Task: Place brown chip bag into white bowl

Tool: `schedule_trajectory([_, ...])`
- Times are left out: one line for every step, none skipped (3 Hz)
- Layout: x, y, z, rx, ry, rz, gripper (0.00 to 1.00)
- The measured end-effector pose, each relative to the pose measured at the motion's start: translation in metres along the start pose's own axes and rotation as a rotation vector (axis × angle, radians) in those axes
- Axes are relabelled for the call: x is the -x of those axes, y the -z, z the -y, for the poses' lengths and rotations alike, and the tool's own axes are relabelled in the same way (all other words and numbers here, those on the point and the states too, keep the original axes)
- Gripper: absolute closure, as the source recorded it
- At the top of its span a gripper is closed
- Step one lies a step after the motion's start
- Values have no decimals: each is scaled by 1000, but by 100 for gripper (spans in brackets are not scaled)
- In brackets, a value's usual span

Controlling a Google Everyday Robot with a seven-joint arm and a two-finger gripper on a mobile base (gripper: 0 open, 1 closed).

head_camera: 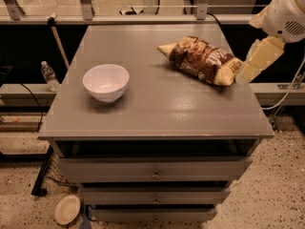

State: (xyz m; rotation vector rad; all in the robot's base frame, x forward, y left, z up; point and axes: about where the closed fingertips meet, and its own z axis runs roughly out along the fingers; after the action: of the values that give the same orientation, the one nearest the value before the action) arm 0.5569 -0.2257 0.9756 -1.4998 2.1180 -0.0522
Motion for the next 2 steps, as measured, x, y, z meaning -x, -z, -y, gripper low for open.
schedule_trajectory([4,-19,26,-10,-78,43,0])
schedule_trajectory([6,-48,43,7,-139,52,0])
